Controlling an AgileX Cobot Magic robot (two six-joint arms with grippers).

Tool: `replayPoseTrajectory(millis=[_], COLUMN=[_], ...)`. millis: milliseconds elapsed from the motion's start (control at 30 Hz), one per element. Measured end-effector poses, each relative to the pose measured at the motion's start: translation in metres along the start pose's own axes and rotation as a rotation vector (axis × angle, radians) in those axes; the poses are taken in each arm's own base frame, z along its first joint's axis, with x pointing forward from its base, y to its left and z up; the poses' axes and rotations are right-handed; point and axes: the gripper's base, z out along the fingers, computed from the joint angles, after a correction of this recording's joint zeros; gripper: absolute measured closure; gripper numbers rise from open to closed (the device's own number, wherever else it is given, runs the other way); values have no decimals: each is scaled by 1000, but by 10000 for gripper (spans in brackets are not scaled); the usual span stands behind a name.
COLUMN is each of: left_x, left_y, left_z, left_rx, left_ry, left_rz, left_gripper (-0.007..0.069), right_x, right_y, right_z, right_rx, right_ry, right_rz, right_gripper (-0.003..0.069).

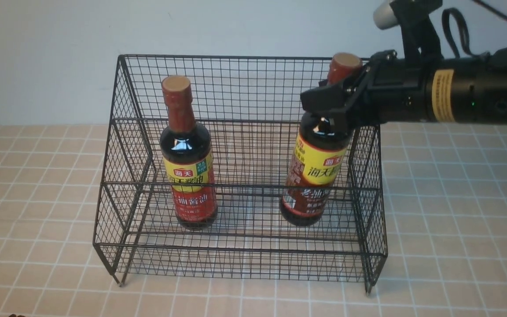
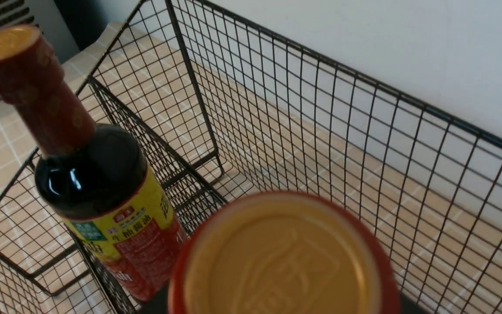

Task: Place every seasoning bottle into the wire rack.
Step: Use the right arm to put the condiment bottle back on the shelf

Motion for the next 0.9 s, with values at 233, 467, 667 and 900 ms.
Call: replayPoseTrajectory(millis=[233, 467, 667, 900], left_x=[0, 0, 0, 0], left_y=[0, 0, 0, 0], left_z=[0, 0, 0, 0], left_rx=[0, 0, 0, 0], left_ry=[0, 0, 1, 1], left_rz=[0, 0, 0, 0], left_gripper=[631, 631, 631, 631], right_x=[2, 0, -3, -9], right_y=[0, -6, -2, 0], right_z=[0, -1, -2, -7], right_rx=[-7, 71, 42, 45], right_ry=[6, -8, -13, -33], right_rz=[-5, -34, -79, -94], right_gripper=[388, 379, 379, 372])
